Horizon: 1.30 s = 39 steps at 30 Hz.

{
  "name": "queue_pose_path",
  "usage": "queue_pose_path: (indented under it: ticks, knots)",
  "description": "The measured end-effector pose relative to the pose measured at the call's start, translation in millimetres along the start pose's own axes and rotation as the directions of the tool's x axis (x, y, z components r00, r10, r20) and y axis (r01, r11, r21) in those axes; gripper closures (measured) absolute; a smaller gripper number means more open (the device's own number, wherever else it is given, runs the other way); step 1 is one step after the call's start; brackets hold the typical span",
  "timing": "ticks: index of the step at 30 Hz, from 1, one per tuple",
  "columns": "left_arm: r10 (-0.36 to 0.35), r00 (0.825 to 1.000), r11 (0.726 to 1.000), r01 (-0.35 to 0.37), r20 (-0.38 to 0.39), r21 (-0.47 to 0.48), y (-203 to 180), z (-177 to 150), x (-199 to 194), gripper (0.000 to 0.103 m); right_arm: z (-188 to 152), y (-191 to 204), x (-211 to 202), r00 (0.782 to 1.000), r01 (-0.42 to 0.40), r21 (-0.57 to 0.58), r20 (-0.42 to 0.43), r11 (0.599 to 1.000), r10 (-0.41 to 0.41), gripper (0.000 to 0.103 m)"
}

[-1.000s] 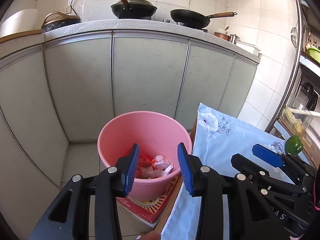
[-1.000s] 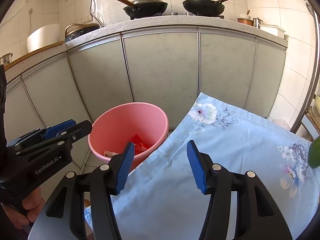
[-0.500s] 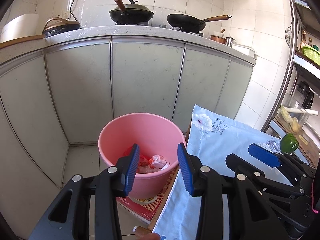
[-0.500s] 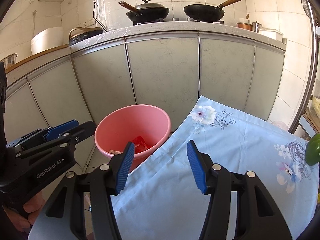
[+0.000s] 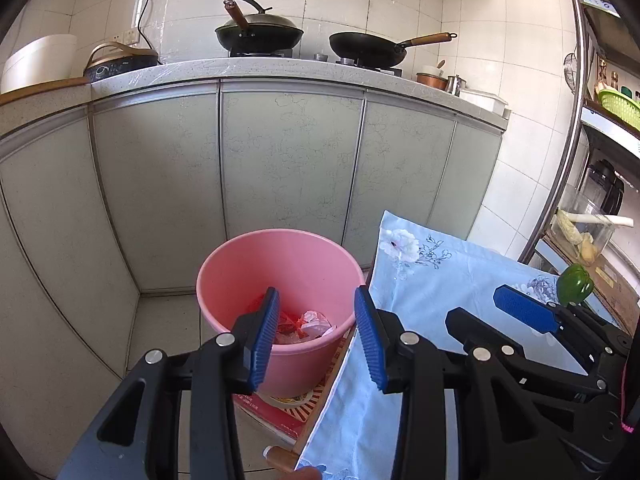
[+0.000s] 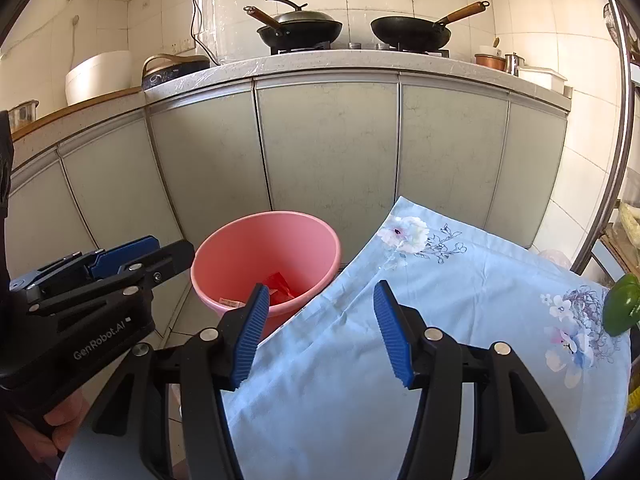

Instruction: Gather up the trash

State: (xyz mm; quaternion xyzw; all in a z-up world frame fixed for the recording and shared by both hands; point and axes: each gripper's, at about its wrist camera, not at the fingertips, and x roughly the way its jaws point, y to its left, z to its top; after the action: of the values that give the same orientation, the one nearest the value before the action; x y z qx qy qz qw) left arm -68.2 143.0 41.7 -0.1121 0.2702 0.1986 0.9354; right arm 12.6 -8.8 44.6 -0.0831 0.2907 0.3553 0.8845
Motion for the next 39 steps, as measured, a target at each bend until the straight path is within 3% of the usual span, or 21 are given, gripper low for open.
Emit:
queue_pose_path:
  ticks: [39]
  knots:
    - [-0.005, 1.000, 1.000, 0.005, 0.015, 0.009, -3, 2, -12, 0.064, 0, 1, -16, 0.999, 0.011, 0.002, 0.038, 1.000, -0.011, 0.048]
